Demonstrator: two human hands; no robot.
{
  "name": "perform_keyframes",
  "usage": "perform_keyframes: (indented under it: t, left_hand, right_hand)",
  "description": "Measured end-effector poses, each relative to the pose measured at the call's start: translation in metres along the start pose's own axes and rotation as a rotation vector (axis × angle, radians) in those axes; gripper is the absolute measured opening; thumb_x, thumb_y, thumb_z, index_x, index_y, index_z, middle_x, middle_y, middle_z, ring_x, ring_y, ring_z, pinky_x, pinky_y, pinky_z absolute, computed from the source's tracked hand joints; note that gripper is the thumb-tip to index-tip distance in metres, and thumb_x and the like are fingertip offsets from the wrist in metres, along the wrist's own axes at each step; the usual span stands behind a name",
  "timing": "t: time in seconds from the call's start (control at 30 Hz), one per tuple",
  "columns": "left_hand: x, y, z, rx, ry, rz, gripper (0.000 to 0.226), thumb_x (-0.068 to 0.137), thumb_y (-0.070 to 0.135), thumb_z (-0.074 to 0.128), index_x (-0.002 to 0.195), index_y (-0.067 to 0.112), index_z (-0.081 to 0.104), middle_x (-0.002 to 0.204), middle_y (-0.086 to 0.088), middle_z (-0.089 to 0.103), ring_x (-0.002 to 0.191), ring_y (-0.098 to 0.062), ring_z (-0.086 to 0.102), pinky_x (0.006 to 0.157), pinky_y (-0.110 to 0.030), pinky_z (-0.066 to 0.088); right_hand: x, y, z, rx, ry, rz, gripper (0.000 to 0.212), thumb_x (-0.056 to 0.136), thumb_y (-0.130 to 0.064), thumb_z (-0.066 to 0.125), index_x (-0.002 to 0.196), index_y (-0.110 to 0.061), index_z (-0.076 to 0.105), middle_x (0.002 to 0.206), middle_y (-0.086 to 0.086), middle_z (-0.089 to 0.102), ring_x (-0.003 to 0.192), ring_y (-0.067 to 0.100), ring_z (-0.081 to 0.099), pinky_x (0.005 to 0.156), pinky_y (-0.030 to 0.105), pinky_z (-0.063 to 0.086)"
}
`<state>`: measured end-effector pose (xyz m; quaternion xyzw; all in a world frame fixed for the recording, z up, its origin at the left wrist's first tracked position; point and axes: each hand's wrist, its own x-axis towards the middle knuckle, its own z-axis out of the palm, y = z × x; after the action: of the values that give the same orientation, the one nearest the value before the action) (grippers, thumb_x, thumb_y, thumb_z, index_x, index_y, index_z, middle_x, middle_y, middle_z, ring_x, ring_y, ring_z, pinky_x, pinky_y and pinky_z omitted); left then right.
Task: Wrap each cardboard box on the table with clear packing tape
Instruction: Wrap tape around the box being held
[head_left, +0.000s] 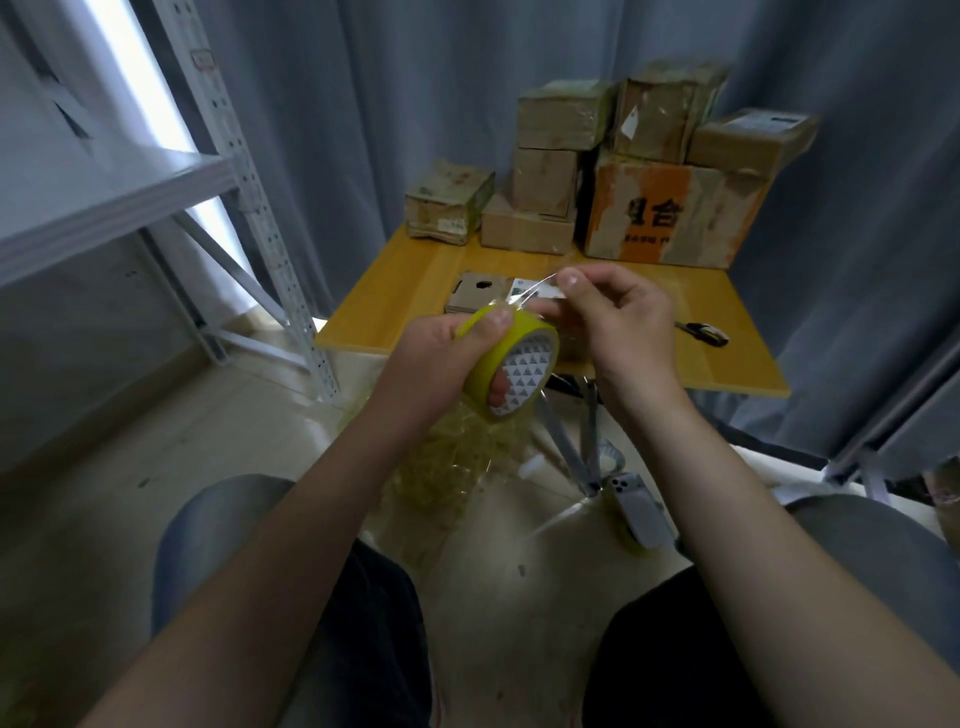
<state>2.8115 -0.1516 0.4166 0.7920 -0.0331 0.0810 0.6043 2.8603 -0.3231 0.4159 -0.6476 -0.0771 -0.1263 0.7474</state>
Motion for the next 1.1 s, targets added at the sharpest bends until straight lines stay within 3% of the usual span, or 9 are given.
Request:
perform_keyframes:
  t: [0.1,0.2,0.37,0.47,0.6,0.73,0.87,1.0,1.1]
  left_hand:
    - [-0.002,-0.006,-0.007,-0.061,-0.066,0.034,0.042,0.087,0.055,0.062,0.067,0.019,0.072,0.070,-0.005,0.071,0.072,-0.021,0.069,0.072,-0.038,0.055]
    - [-0.001,-0.011,-0.004,0.036,0.029,0.027,0.053,0.091,0.052,0.063,0.067,0.005,0.066,0.064,-0.015,0.065,0.062,-0.017,0.064,0.064,-0.033,0.050]
    - [0.004,-0.015,-0.001,0.165,0.169,-0.083,0.053,0.097,0.047,0.064,0.051,0.020,0.059,0.047,0.005,0.061,0.045,-0.007,0.061,0.045,-0.017,0.043]
    - [0.004,-0.015,-0.006,0.181,0.029,-0.065,0.051,0.096,0.049,0.064,0.061,0.013,0.065,0.056,0.001,0.067,0.054,-0.012,0.065,0.054,-0.024,0.049]
    - [0.004,-0.020,-0.018,0.197,-0.166,-0.053,0.050,0.087,0.057,0.062,0.092,0.009,0.075,0.086,-0.005,0.076,0.087,-0.025,0.072,0.079,-0.040,0.056]
    - [0.011,-0.030,-0.019,0.335,-0.037,-0.188,0.055,0.100,0.052,0.055,0.075,0.007,0.074,0.068,-0.006,0.074,0.067,-0.022,0.073,0.070,-0.036,0.059]
    - [0.026,-0.040,-0.023,0.487,0.062,-0.312,0.063,0.095,0.064,0.052,0.078,0.006,0.068,0.073,-0.008,0.069,0.067,-0.022,0.066,0.082,-0.048,0.059]
    - [0.033,-0.034,-0.026,0.415,-0.034,-0.348,0.045,0.096,0.064,0.051,0.120,0.025,0.053,0.104,0.004,0.055,0.095,-0.019,0.057,0.090,-0.044,0.053]
    - [0.044,-0.039,-0.023,0.451,-0.102,-0.351,0.046,0.100,0.061,0.044,0.128,0.028,0.060,0.122,-0.002,0.063,0.104,-0.022,0.059,0.099,-0.048,0.051]
  right_hand:
    - [0.006,-0.007,-0.005,0.157,0.023,0.143,0.012,0.101,-0.008,0.063,0.091,-0.009,0.069,0.082,0.006,0.079,0.076,0.023,0.078,0.067,0.030,0.064]
    - [0.006,-0.009,-0.005,0.206,0.025,0.177,0.014,0.103,-0.007,0.059,0.091,-0.007,0.066,0.080,0.008,0.078,0.075,0.026,0.079,0.071,0.033,0.065]
    - [0.008,-0.007,-0.002,0.275,0.061,0.187,0.013,0.104,-0.006,0.058,0.092,-0.004,0.062,0.082,0.014,0.074,0.078,0.036,0.078,0.071,0.041,0.066]
    - [0.019,-0.009,-0.004,0.277,0.083,0.241,0.007,0.104,-0.006,0.058,0.098,-0.002,0.060,0.088,0.016,0.072,0.073,0.032,0.077,0.066,0.039,0.066]
    - [0.047,-0.009,-0.014,0.193,0.077,0.288,0.009,0.104,-0.005,0.057,0.097,-0.003,0.062,0.092,0.014,0.073,0.078,0.036,0.076,0.071,0.042,0.065]
    - [0.068,-0.013,-0.009,0.076,0.061,0.220,0.008,0.103,-0.005,0.058,0.100,-0.003,0.064,0.095,0.017,0.072,0.069,0.027,0.076,0.065,0.038,0.065]
    - [0.089,-0.012,0.007,-0.062,0.014,0.184,0.011,0.104,-0.007,0.058,0.104,0.000,0.066,0.101,0.016,0.071,0.070,0.025,0.078,0.068,0.040,0.066]
    - [0.125,-0.005,0.022,-0.124,-0.011,0.216,0.010,0.105,-0.010,0.058,0.103,-0.004,0.066,0.111,0.016,0.071,0.080,0.031,0.079,0.071,0.046,0.066]
    - [0.150,0.003,0.035,-0.191,-0.063,0.222,0.009,0.104,-0.010,0.059,0.100,-0.005,0.066,0.107,0.018,0.072,0.075,0.030,0.079,0.069,0.048,0.066]
